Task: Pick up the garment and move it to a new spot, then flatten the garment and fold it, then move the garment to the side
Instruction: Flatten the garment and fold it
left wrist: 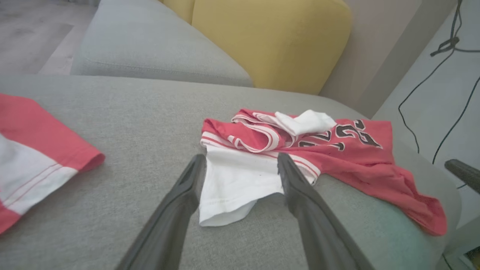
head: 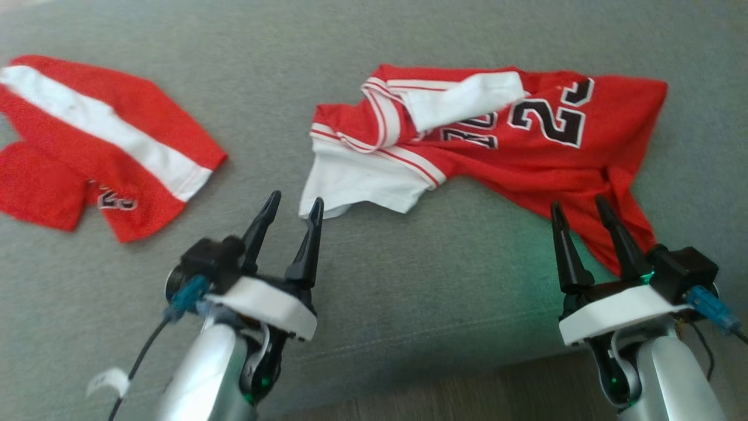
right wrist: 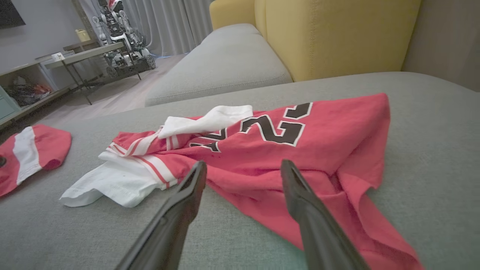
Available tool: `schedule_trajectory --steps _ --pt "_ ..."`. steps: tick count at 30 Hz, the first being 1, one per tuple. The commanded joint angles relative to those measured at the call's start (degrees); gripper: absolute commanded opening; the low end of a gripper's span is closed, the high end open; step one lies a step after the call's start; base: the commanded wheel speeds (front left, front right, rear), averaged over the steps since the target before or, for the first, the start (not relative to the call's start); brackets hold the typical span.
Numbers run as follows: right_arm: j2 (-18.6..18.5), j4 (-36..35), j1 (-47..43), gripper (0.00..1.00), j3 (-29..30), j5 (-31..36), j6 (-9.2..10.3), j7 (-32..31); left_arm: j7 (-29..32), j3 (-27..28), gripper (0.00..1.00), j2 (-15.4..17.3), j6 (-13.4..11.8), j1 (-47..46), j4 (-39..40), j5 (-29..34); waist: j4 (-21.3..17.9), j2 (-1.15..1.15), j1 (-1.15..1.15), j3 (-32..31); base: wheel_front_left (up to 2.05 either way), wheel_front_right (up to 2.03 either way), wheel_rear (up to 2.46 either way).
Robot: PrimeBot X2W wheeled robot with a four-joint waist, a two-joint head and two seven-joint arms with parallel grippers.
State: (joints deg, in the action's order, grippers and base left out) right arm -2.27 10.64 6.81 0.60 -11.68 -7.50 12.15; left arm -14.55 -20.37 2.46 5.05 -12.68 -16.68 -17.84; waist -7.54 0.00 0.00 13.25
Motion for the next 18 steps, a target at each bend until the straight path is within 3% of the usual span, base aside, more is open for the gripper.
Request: schedule_trajectory --steps 1,12,16,18 --pt "-0.6 -2.1 2.1 1.00 -1.4 -0.3 0.01 0.7 -0.4 1.3 1.00 0.4 -0.2 -2.8 0.6 0.7 -1.6 0.00 0.00 1.5 0.00 0.00 0.00" --pt "-0.6 -2.0 2.6 1.00 -2.5 -1.5 0.01 1.9 -0.1 2.6 1.00 0.5 -5.0 -10.6 -17.5 1.4 -5.3 0.00 0.00 3.6 0.00 0.00 0.00" --pt "-0.6 -1.7 2.6 1.00 -2.6 -1.5 0.01 2.3 0.1 2.3 1.00 0.7 -4.5 -12.9 -23.1 1.2 -5.9 0.00 0.00 3.8 0.00 0.00 0.00" --pt "-0.6 -1.4 2.5 1.00 -2.0 -1.3 0.01 2.4 0.6 1.6 0.00 0.7 -3.5 -13.4 -24.7 1.1 -6.1 0.00 0.00 3.8 0.00 0.00 0.00"
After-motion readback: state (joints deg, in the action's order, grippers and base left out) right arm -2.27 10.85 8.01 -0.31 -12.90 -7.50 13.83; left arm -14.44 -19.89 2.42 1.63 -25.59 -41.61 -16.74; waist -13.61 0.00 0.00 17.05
